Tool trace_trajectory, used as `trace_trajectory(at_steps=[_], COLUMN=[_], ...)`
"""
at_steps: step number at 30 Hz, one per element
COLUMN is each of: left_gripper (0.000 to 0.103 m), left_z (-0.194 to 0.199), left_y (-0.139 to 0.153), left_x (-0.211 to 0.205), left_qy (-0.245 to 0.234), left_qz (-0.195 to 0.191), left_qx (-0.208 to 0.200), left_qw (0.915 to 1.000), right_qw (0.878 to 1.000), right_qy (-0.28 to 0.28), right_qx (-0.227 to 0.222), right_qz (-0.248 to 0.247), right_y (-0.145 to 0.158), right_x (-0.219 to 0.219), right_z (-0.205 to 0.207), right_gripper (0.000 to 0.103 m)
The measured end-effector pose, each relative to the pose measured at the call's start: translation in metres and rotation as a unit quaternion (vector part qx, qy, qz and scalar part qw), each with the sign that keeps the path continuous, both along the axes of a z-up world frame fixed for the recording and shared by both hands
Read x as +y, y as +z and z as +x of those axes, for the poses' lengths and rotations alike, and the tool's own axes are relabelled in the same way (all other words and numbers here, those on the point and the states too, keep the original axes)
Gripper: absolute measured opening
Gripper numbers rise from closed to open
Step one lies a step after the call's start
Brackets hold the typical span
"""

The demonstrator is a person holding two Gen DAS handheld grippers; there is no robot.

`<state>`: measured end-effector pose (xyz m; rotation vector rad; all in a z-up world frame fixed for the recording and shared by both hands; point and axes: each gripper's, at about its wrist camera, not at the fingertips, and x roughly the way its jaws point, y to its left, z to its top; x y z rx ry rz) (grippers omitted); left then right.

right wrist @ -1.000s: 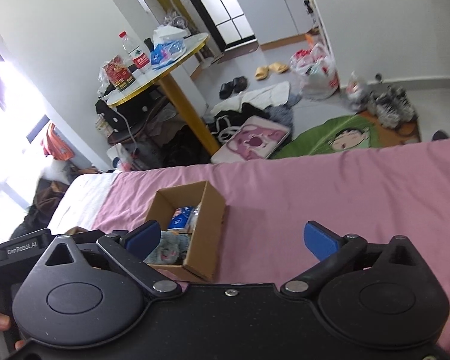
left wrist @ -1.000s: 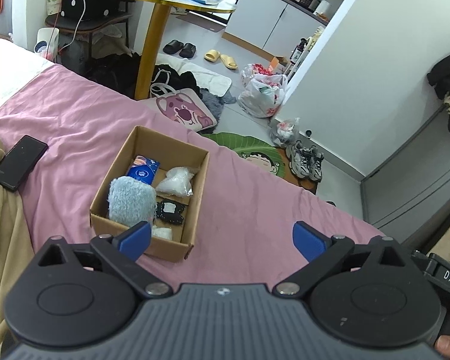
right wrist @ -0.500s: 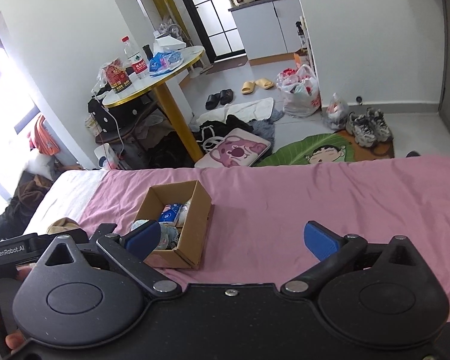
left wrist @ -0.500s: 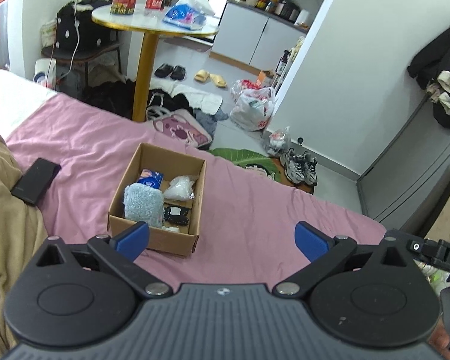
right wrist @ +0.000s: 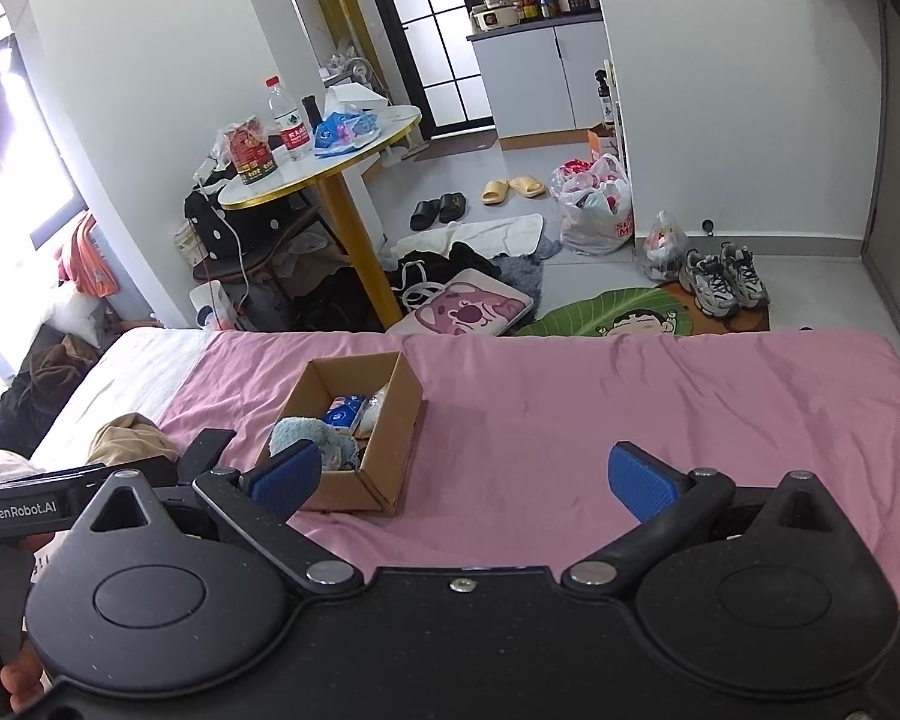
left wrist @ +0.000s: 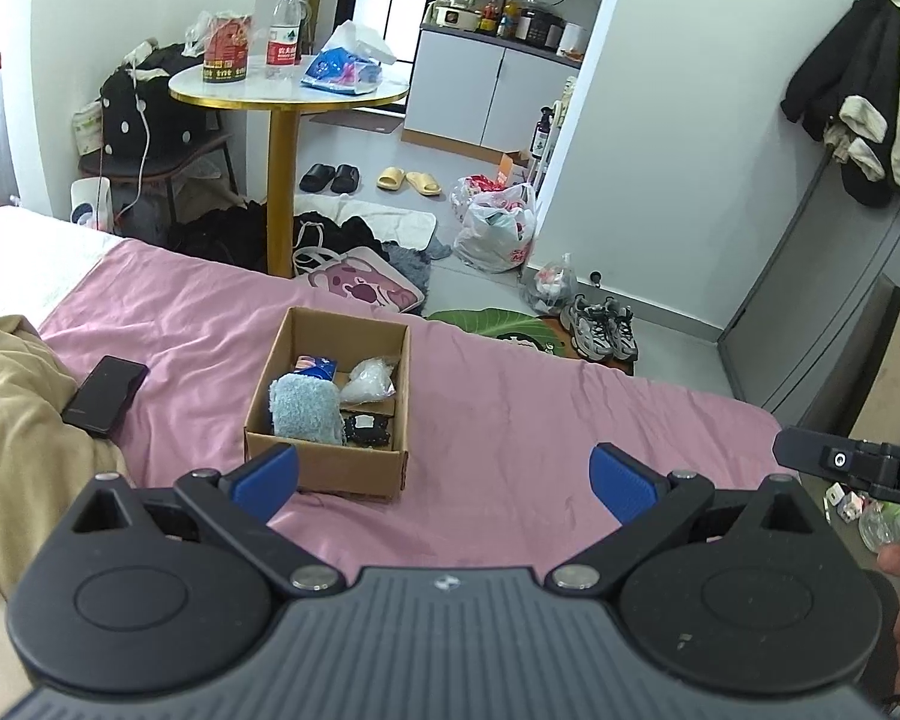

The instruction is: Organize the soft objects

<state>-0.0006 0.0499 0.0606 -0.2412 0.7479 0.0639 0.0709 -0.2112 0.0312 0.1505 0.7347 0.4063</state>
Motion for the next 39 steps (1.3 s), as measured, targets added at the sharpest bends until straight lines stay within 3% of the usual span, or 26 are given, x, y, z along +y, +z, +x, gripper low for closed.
trace_trajectory(at_steps=[19, 39], left_gripper=[0.102, 0.102], left_z=[-0.029, -0.037], left_y=[0.007, 0.011], left_x=[-0.017, -0.015], left_qy=[-0.005, -0.001], left_qz=[0.020, 0.020], left_qx=[-0.010, -0.006], left_qw=[0.9997, 0.9998], right_qw=[1.000, 0.999], right_qy=[0.005, 0.014], right_qx=[-0.019, -0.019], right_qz=[-0.018, -0.033], right_y=[0.008, 0.011], right_x=[-0.009, -0.002], right_z=[-0.033, -0.040], right_gripper=[0.103, 0.103])
